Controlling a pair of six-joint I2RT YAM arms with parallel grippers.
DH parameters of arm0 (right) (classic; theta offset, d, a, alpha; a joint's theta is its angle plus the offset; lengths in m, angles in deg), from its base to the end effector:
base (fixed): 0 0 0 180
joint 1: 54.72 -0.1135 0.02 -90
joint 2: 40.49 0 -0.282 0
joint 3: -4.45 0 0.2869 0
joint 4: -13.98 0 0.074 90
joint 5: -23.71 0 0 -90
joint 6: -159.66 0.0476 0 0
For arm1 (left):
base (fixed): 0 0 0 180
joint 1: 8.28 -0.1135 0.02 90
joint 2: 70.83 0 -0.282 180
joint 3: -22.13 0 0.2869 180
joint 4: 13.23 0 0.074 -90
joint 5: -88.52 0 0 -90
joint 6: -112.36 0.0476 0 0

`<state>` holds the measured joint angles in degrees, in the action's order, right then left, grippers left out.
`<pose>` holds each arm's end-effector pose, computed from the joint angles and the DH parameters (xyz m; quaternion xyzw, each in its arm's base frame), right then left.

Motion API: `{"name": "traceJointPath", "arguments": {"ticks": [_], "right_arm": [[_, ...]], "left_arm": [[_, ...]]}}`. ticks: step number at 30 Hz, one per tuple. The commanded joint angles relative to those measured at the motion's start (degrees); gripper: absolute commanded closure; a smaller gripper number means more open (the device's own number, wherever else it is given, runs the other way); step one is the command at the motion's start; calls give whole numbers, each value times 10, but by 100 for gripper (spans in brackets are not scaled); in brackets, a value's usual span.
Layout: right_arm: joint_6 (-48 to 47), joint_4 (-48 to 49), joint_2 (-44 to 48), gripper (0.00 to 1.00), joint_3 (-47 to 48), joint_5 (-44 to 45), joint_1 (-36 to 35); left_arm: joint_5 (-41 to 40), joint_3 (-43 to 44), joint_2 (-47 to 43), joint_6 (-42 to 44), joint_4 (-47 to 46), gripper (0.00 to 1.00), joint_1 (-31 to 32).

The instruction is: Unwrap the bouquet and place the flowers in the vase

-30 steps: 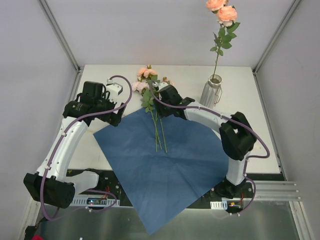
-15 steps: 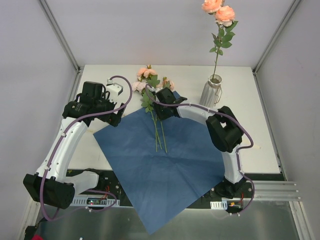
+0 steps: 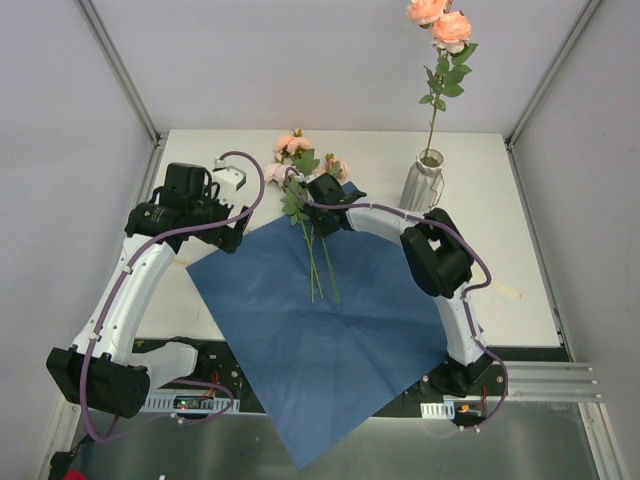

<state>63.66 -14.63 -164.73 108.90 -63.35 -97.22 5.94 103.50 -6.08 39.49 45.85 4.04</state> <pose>0.3919 0.3558 0.1586 -0.3755 0.8558 0.0884 0.3446 0.2566 -0.0623 0.3688 0.2574 0.8766 -0.0423 0.4044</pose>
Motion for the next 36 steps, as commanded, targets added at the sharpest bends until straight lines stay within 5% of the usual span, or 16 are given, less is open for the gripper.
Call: {"name": "traceJointPath", "arguments": {"ticks": [1,3,20,23,28,36], "right_arm": [[-5,-18,-7,90,18,15,-5],[-5,-18,-2,99,14,22,-4],[-33,77,287,99,-18,23,-4],[-68,131,355,99,-45,34,-4],[-159,386,491,99,-149,74,7],[-203,526,549,99,-149,148,129]], "left_arm": [[2,11,-3,3,10,1,-1],[6,11,-4,2,9,1,-1],[1,38,-18,-7,35,1,-1],[-1,35,-22,-8,35,1,0],[-4,39,-24,-5,37,1,-2],[2,40,-19,-9,37,1,-1]]}}
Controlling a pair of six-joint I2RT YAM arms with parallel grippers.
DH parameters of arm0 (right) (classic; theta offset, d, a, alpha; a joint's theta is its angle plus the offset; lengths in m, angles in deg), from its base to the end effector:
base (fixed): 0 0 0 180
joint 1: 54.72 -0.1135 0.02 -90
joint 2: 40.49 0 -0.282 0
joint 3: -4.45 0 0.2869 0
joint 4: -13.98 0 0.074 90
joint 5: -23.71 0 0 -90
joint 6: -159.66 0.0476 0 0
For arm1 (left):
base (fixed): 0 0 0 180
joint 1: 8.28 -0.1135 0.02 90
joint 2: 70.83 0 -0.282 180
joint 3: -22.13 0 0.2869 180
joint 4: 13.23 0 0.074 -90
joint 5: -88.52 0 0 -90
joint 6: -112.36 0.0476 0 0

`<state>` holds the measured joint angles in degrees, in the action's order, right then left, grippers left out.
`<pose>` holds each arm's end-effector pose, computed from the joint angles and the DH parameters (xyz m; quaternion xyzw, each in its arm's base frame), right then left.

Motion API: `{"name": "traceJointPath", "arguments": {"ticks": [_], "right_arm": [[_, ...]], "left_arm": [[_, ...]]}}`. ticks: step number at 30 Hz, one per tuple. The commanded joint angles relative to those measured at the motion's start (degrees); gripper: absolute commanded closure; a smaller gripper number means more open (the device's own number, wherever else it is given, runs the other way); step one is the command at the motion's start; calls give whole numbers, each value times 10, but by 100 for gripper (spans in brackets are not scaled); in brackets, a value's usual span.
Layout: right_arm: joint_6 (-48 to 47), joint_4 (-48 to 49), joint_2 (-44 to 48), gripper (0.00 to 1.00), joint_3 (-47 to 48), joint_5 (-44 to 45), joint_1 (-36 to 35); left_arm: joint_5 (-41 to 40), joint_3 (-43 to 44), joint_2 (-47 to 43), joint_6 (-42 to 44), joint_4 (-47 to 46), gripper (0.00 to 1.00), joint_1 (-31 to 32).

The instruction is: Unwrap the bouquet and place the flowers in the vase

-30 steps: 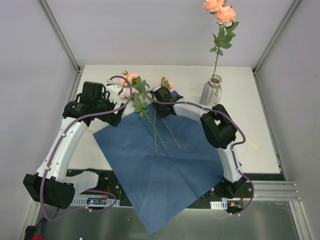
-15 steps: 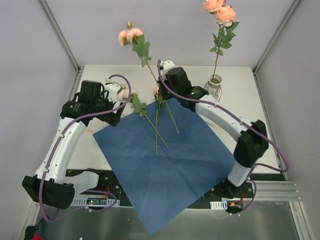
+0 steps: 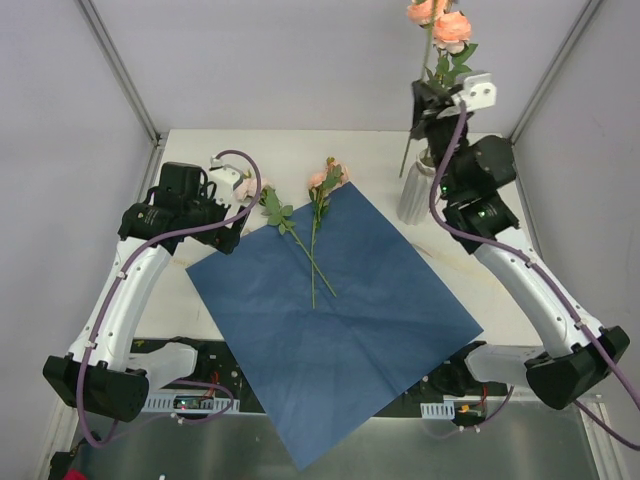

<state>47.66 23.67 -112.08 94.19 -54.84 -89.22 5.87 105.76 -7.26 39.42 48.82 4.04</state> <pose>0.2610 0.1679 0.5268 -0.1679 0.4929 0.0416 0.8527 0.2469 -0.0602 0.3833 0.2564 0.8752 -0.0417 0.4081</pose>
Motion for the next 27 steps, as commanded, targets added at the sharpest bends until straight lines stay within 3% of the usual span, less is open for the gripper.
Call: {"name": "traceJointPath", "arguments": {"ticks": [1,5,12,27], "right_arm": [[-55,158,23,99,-5,74,59],[-64,237,24,99,-32,140,109],[10,253,1,99,-66,154,196],[61,311,-83,99,-87,128,231]], "left_arm": [[5,17,-6,-8,7,1,-1],[6,18,-2,-4,7,1,-1],[11,28,9,3,5,1,-1],[18,47,28,3,4,1,0]]}}
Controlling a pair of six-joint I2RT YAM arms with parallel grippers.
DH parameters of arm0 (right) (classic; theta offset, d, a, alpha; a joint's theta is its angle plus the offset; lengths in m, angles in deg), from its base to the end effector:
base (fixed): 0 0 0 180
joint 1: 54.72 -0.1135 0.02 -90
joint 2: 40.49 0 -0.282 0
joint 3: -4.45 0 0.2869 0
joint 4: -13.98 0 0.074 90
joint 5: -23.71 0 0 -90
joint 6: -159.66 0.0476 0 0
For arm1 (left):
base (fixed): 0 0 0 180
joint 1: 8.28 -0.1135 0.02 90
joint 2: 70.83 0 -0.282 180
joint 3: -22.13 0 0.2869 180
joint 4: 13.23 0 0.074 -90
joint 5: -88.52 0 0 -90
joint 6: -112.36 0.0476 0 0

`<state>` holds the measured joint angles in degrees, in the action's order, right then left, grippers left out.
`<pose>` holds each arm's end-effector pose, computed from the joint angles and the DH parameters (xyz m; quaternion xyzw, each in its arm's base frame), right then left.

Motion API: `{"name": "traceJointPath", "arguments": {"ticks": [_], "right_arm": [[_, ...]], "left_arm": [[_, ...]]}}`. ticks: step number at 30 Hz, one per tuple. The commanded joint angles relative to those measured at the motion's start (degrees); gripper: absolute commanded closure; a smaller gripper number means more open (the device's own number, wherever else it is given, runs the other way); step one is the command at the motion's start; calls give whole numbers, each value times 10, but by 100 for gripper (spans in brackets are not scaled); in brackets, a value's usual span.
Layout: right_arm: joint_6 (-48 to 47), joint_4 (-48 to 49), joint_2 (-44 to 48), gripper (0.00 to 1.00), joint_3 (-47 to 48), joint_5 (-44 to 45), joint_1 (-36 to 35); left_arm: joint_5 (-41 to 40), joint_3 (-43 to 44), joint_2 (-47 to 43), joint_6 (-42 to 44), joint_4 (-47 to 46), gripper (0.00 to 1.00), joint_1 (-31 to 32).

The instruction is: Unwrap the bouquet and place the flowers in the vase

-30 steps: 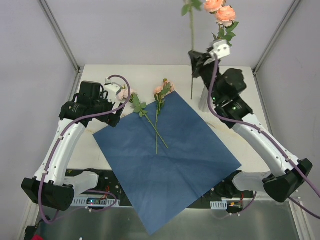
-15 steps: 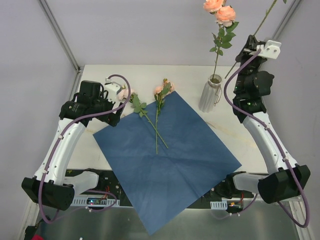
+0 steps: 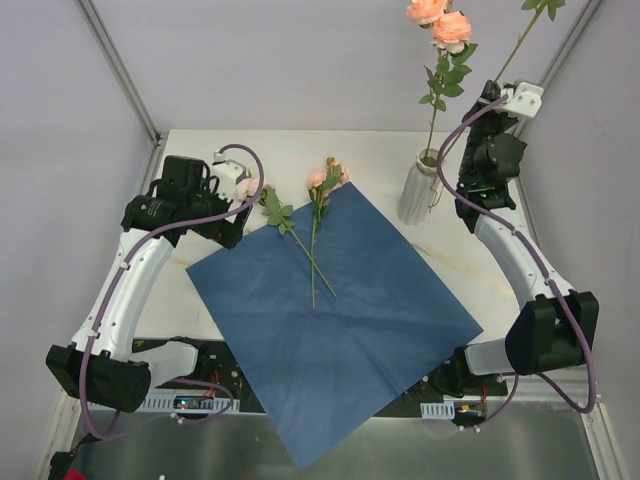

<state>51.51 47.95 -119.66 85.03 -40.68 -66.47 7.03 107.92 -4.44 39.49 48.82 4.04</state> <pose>0.3460 0.0510 0.4652 0.0748 0.4831 -0.1499 0.8594 0.2591 -0.0638 0.3852 0.2610 0.8757 -0.0511 0.4029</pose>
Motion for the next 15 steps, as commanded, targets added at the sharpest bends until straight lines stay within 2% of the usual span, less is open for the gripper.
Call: {"name": "traceJointPath", "arguments": {"ticks": [1,10,15], "right_arm": [[24,69,-10,99,4,-15,3],[48,67,-26,99,-16,-63,-3],[53,35,-25,98,-38,-103,-36]], "left_arm": [[5,26,1,3,3,1,-1],[4,29,1,-1,3,1,0],[14,31,0,-4,5,1,0]]}}
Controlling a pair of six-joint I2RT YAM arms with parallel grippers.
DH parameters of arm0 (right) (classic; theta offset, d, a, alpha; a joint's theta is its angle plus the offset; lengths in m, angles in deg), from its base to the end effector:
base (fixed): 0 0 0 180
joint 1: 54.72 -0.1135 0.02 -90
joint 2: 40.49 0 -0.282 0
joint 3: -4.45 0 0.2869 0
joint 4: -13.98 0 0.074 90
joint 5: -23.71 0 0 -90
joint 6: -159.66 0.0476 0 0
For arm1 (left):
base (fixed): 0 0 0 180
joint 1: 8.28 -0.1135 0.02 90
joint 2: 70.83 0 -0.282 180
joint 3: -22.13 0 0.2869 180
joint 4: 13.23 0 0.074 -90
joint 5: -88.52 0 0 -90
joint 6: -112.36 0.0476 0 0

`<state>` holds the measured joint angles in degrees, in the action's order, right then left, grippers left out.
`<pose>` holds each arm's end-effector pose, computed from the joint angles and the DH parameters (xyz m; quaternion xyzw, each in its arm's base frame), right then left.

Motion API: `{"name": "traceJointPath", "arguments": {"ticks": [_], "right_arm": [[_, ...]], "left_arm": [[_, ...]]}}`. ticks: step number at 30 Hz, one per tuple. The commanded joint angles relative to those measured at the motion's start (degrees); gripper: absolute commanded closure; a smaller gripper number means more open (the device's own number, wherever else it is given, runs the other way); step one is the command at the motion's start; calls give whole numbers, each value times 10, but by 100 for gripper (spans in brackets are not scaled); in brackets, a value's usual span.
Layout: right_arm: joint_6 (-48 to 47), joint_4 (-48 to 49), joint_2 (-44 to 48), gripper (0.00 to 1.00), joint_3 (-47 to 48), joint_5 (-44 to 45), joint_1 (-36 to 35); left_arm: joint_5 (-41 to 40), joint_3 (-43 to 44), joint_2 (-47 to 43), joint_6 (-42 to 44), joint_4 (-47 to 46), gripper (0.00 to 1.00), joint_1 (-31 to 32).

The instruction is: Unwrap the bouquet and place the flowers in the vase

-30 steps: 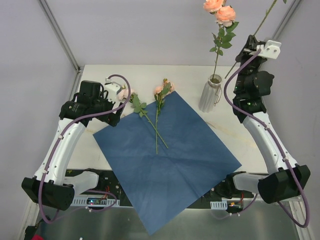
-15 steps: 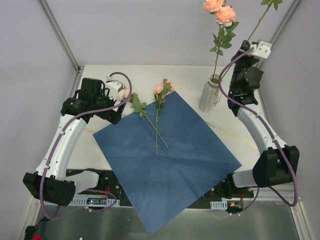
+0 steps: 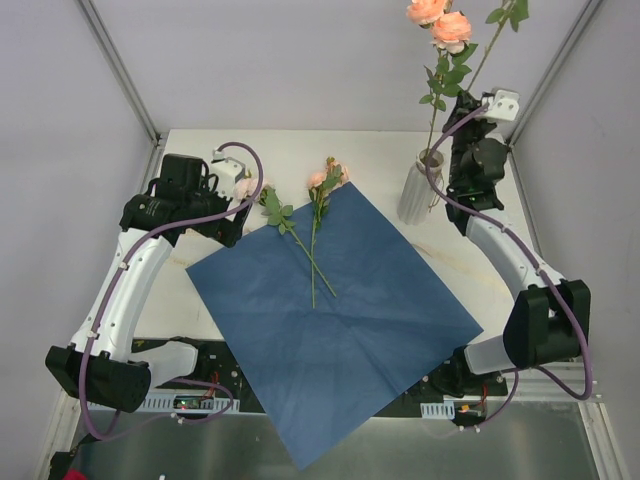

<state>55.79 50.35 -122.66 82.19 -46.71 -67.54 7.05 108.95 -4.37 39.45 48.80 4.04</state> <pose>0.3628 0.0662 0.4336 0.0343 0.4996 -0.0904 0.8608 0.2591 -0.0638 0.3914 0.2604 0.8723 -0.0508 0.4107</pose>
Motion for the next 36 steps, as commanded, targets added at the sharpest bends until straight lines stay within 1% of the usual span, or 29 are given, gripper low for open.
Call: {"name": "traceJointPath", "arguments": {"ticks": [1,2,4,5,6,8,13,16,17,19,20,22,23,24,25,27,28,29,30,31,32,33,34,35,36], "right_arm": [[4,3,6,95,-12,-38,-32],[2,1,10,80,-16,-38,-40],[2,-8,17,66,-27,-25,-45],[5,-17,26,52,-31,-18,-47],[6,-22,32,47,-39,-13,-48],[2,-29,50,42,-48,-3,-54],[-26,-29,101,40,-92,26,-79],[-53,-32,144,39,-119,39,-120],[-61,-54,160,39,-121,45,-152],[-81,-111,168,38,-121,49,-191],[-84,-127,167,37,-119,54,-231],[-64,-178,159,37,-117,44,-263],[-47,-198,146,36,-112,28,-286],[-15,-219,135,37,-107,6,-293],[0,-270,120,37,-93,-11,-300],[16,-323,60,38,-49,-45,-323],[18,-365,38,40,-33,-58,-331],[15,-385,-9,41,-17,-74,-347],[10,-400,-33,41,16,-87,-353],[9,-433,-57,44,33,-101,-358],[10,-448,-101,44,53,-123,-367],[11,-457,-122,45,68,-142,-367],[15,-480,-141,46,102,-156,-368],[14,-482,-176,47,116,-183,-368],[10,-497,-192,47,128,-190,-368]], "left_arm": [[16,20,-2,-5,4,1,-1],[16,18,-6,-6,4,1,0],[14,16,-9,-4,4,1,0],[12,12,-14,0,5,1,-1],[11,10,-17,1,4,1,0],[5,7,-23,8,4,1,0],[4,6,-29,10,4,1,-1],[12,5,-30,6,5,1,-1],[17,3,-30,2,4,1,-1],[19,1,-29,-1,4,1,-1],[18,0,-27,-2,4,1,-1],[18,1,-27,-3,4,1,-1],[17,1,-28,-3,4,1,0],[18,2,-29,-2,5,1,-1],[20,2,-31,-3,7,1,-1],[26,4,-33,1,10,1,-1],[30,4,-32,1,15,1,-1],[30,4,-30,-1,15,1,-1],[33,3,-30,-2,17,1,0],[34,1,-29,0,17,1,-1],[35,0,-29,-2,19,1,-1],[35,-1,-29,-1,18,1,0],[35,-2,-30,0,19,1,-1],[33,-3,-31,-1,18,1,0],[32,-3,-32,0,18,1,-1]]}}
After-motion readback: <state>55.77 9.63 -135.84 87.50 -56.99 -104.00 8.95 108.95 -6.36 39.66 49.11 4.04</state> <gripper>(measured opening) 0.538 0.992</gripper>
